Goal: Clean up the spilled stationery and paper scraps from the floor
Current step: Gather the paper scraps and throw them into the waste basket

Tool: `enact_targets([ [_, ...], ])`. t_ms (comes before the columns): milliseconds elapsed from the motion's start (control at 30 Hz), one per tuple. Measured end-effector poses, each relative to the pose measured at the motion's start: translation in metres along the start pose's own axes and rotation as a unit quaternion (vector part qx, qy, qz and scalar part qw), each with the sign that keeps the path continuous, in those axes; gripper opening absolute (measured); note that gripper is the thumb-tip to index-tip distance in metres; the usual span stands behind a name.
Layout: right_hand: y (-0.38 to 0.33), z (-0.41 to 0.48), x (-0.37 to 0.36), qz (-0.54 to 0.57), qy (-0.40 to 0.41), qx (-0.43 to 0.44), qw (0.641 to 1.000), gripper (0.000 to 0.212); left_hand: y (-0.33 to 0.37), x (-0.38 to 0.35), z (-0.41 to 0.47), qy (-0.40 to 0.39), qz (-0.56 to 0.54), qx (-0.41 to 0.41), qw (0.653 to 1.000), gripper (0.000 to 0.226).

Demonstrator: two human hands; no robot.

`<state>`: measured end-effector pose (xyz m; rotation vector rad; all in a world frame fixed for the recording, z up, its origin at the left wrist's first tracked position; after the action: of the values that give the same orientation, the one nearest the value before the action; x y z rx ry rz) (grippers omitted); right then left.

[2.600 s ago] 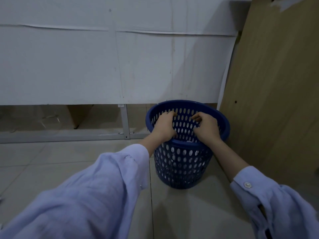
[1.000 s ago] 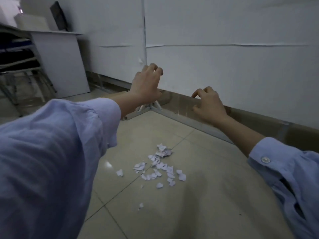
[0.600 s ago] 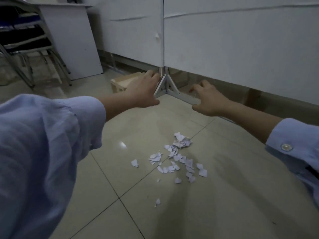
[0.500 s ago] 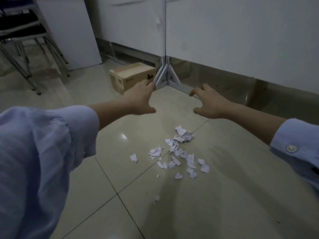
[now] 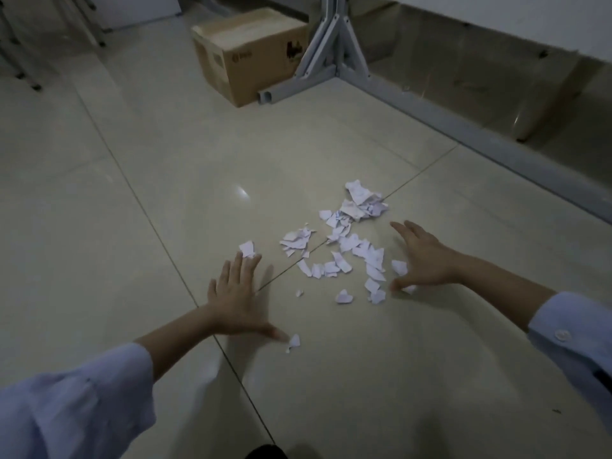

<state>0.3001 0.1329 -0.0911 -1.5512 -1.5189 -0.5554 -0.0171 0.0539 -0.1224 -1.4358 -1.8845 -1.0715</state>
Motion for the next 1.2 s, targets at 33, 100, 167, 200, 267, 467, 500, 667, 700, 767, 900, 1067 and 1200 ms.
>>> enact_targets([
  [33,0.007,0.002,-0.009,-0.007,-0.011,-0.007,1.0,0.141,-0.003,-0.012,-0.003,-0.001,-0.006,0.009,1.0,0.158],
  [100,0.02,0.006,-0.028,-0.005,-0.034,-0.026,0.999,0.151,-0.004,-0.031,-0.006,0.001,-0.01,0.007,1.0,0.158],
  [167,0.026,0.007,-0.042,0.005,-0.044,-0.037,0.998,0.156,0.0,-0.04,-0.008,0.012,-0.007,-0.013,1.0,0.156],
  [200,0.027,0.007,-0.049,0.008,-0.043,-0.037,0.998,0.158,0.002,-0.042,-0.008,0.019,-0.004,-0.019,1.0,0.156],
  [267,0.025,0.008,-0.059,0.009,-0.032,-0.026,0.999,0.157,0.005,-0.04,-0.006,0.043,-0.014,-0.013,0.999,0.156],
  [467,-0.006,0.022,-0.065,0.026,0.033,0.023,0.999,0.14,-0.004,-0.014,0.018,0.091,-0.076,0.051,0.992,0.158],
  [500,-0.009,0.025,-0.063,0.028,0.047,0.025,0.998,0.139,-0.005,-0.01,0.023,0.091,-0.081,0.056,0.991,0.158],
  [667,-0.022,0.042,-0.051,0.058,0.114,0.046,0.991,0.136,0.01,-0.002,0.05,0.096,-0.084,0.032,0.991,0.157],
  [700,-0.024,0.045,-0.049,0.059,0.126,0.049,0.989,0.135,0.016,-0.001,0.055,0.098,-0.08,0.024,0.992,0.157],
  [767,-0.028,0.047,-0.044,0.047,0.156,0.061,0.985,0.13,0.031,0.001,0.061,0.101,-0.063,0.004,0.993,0.155],
  [900,-0.038,0.056,-0.044,0.049,0.175,0.105,0.978,0.121,0.061,-0.003,0.078,0.086,-0.048,-0.06,0.993,0.15],
  [1067,-0.052,0.047,-0.017,0.137,0.252,0.211,0.934,0.081,0.097,-0.002,0.078,0.068,-0.092,-0.188,0.975,0.135],
  [1200,-0.033,0.058,0.032,0.202,0.362,0.159,0.896,0.059,0.093,0.022,0.086,0.091,-0.252,-0.205,0.941,0.109],
])
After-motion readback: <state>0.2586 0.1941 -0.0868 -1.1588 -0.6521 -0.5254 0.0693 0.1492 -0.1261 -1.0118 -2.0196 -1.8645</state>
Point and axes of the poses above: each hand's wrist, its own z-axis towards the middle knuckle, its own x-axis out of the back of the hand, y = z × x, the point moved 10 cm from there along z, towards the middle knuckle, and after that the axes turned 4 degrees about -y, right-handed, at the moved point
